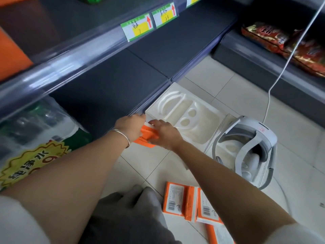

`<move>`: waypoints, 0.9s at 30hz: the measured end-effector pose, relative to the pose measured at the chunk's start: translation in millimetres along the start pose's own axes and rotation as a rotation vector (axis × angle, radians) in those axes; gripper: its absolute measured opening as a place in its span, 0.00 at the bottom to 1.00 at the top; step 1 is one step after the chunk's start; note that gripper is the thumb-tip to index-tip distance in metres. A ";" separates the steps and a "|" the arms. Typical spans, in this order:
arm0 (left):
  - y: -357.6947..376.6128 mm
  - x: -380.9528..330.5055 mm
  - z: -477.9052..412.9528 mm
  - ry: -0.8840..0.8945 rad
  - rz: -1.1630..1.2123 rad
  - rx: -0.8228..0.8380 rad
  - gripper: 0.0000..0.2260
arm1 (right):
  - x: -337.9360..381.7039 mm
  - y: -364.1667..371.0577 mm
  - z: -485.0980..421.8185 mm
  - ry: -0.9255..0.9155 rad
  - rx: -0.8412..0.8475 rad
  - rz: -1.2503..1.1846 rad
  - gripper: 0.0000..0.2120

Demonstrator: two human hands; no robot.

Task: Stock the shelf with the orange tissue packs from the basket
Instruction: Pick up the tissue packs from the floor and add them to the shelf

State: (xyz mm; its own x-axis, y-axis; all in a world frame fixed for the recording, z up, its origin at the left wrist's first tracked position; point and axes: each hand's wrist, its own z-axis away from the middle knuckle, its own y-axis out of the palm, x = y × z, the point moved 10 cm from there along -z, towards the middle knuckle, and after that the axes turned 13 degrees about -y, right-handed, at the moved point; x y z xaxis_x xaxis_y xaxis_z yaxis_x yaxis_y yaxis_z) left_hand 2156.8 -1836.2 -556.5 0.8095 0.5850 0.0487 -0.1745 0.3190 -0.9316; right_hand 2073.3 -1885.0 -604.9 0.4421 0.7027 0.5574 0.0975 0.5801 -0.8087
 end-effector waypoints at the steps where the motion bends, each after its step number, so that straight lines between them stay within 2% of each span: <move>1: -1.0 -0.6 1.0 0.005 0.009 0.001 0.15 | -5.1 0.5 3.0 0.020 0.028 0.096 0.27; 3: -3.0 -7.5 4.9 0.032 -0.007 -0.018 0.16 | -15.2 0.0 8.2 0.067 0.043 0.159 0.24; 7: -6.5 -31.9 14.6 0.128 -0.227 -0.122 0.18 | -10.2 -2.9 8.2 0.027 0.026 0.028 0.22; 9: -1.3 -33.0 13.5 0.115 -0.255 -0.084 0.18 | -5.5 -6.1 6.1 0.000 -0.001 -0.043 0.22; 12: 8.2 -27.6 11.5 0.083 -0.304 -0.018 0.17 | -10.3 6.9 8.9 -0.005 0.051 -0.117 0.26; 15: 16.4 -25.2 15.2 0.102 -0.367 0.021 0.16 | -36.3 38.9 21.4 0.073 0.191 -0.047 0.31; 20: 24.8 -25.8 19.5 0.159 -0.334 0.092 0.16 | -70.0 122.8 61.6 0.111 0.611 0.139 0.32; 22: 29.7 -32.6 20.5 0.204 -0.347 0.109 0.16 | -79.2 151.4 75.5 0.122 0.729 0.179 0.33; 27: 38.8 -56.6 14.8 0.297 -0.341 0.065 0.17 | -105.8 190.8 96.1 0.282 0.820 0.092 0.23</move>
State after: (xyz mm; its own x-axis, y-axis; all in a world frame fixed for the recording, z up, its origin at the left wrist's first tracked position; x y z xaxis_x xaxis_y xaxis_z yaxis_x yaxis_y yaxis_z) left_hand 2095.9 -1845.9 -590.1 0.9509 0.2025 0.2339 0.1022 0.5081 -0.8552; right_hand 1959.5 -1809.1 -800.0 0.6313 0.6964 0.3413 -0.5746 0.7156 -0.3972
